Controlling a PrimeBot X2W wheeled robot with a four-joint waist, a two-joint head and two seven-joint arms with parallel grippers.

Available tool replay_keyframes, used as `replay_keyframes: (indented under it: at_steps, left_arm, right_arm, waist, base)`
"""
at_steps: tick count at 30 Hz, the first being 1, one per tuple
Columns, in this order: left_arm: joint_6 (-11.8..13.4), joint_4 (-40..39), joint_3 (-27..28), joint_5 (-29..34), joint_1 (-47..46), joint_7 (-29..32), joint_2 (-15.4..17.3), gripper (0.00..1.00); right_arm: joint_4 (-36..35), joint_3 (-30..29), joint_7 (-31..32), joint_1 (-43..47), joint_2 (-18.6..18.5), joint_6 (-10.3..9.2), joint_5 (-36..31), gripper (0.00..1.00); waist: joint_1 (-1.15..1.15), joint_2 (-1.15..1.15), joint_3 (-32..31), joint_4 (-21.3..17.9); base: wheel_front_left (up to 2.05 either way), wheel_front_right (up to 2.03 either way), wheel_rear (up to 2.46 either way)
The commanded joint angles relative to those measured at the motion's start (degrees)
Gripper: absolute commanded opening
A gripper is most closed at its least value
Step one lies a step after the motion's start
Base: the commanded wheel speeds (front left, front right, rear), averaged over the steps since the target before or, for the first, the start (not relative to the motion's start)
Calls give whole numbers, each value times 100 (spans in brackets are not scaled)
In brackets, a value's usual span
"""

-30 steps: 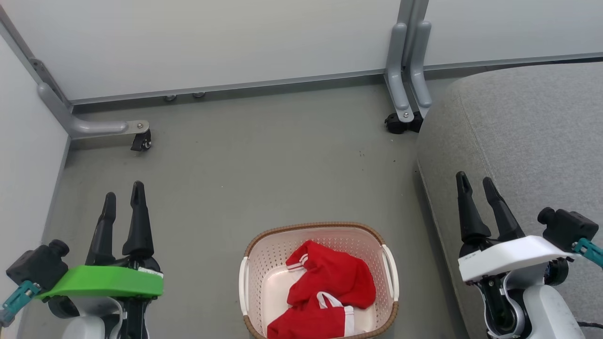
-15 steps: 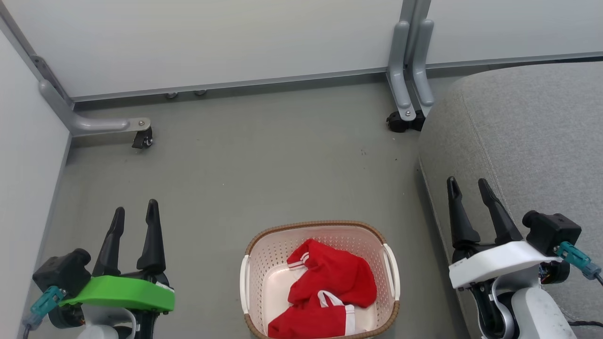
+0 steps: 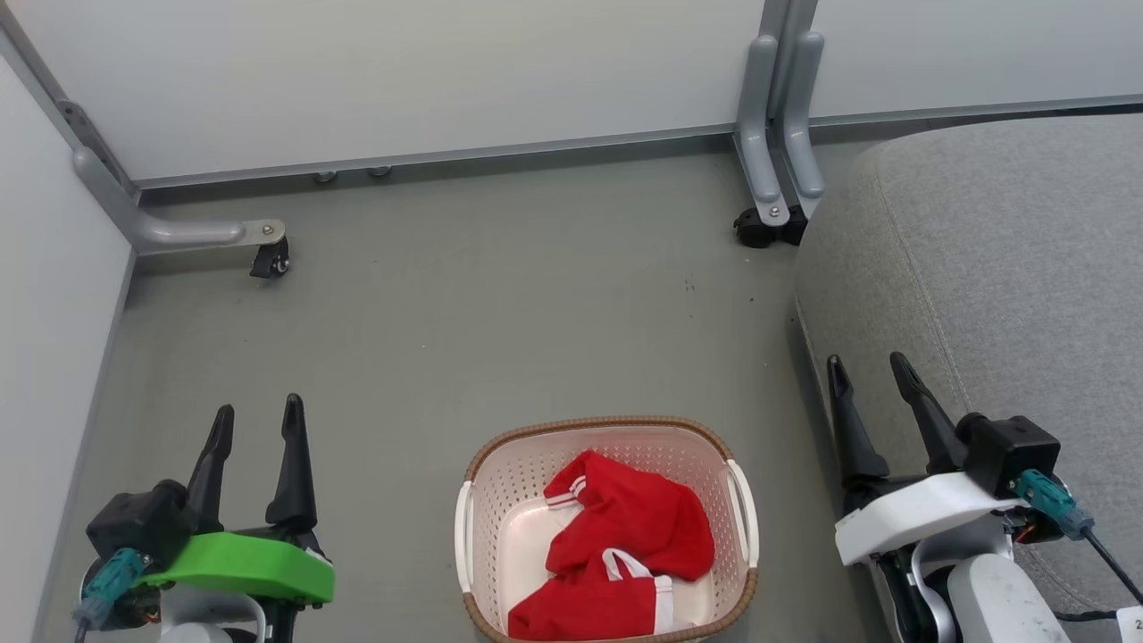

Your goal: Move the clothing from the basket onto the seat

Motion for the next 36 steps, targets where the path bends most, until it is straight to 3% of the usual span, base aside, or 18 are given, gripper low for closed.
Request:
replay_keyframes:
  at_steps: [1,23,36]
  left_arm:
    - [-23,-4,-17,178,-41,-49,12,100]
    - [-29,246,14,1117,-43,-299,-23,100]
    - [-28,288,53,1484,-28,-415,-44,100]
  right_arm:
    - [6,17,-58,-109,-10,1,-153,100]
    - [290,51,-306,-114,8,1,-935,100]
    - [325,134,-422,-72,7,1,-1016,100]
  waist:
    - [0,0,0,2]
    - [0,0,71,25]
    - [0,0,94,59]
  base:
    - [0,0,0]
    - [0,0,0]
    - [0,0,0]
